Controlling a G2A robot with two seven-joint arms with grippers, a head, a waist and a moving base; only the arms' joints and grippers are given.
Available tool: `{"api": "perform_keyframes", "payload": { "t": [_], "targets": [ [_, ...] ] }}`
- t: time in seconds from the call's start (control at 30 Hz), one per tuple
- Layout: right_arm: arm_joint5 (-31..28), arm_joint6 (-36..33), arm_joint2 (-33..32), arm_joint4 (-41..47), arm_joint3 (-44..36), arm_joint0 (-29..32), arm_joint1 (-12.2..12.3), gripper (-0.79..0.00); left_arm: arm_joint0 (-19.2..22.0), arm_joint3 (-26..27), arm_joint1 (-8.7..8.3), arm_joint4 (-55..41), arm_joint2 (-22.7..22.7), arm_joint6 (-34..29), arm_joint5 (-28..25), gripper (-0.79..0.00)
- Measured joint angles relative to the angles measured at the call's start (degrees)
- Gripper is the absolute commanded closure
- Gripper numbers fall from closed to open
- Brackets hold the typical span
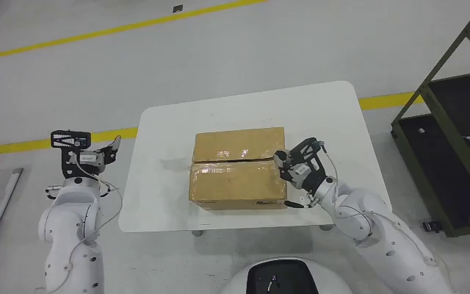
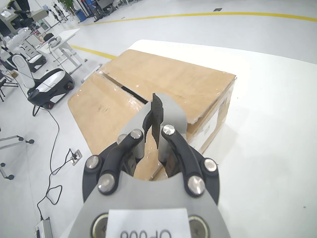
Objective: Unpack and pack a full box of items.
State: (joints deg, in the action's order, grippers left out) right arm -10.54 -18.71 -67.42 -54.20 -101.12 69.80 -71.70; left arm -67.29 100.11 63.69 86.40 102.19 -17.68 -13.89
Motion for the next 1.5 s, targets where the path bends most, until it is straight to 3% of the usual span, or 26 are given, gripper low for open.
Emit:
{"api": "perform_keyframes", "payload": {
  "t": [0.47,0.7,0.9,1.2,1.4,1.5],
  "targets": [
    [1.7,1.48,-12.13,-2.57,-8.02,10.83,1.78,0.0,-1.7,11.62,0.48,-6.35,-13.88,-5.09,-12.68,-0.785],
    [1.56,2.68,-16.76,-1.44,-9.39,15.72,2.26,0.0,-1.78,15.39,0.8,-8.3,-24.66,-7.55,-21.27,-0.785],
    [1.1,3.69,-18.03,-1.02,-10.48,18.47,2.4,0.0,0.38,13.65,1.29,-4.76,-30.81,-9.99,-19.57,-0.785],
    [0.95,4.63,-18.47,-1.01,-11.65,20.77,2.47,0.0,7.27,8.22,2.08,11.98,-39.38,-9.14,-17.47,-0.785],
    [0.64,5.04,-19.3,-0.82,-12.05,21.9,2.57,0.0,10.57,4.51,2.25,21.25,-42.1,-7.9,-18.08,-0.785],
    [0.63,5.18,-19.31,-0.88,-11.98,22.15,2.57,0.0,11.57,3.32,2.34,24.47,-42.63,-7.28,-17.31,-0.733]
  ]
}}
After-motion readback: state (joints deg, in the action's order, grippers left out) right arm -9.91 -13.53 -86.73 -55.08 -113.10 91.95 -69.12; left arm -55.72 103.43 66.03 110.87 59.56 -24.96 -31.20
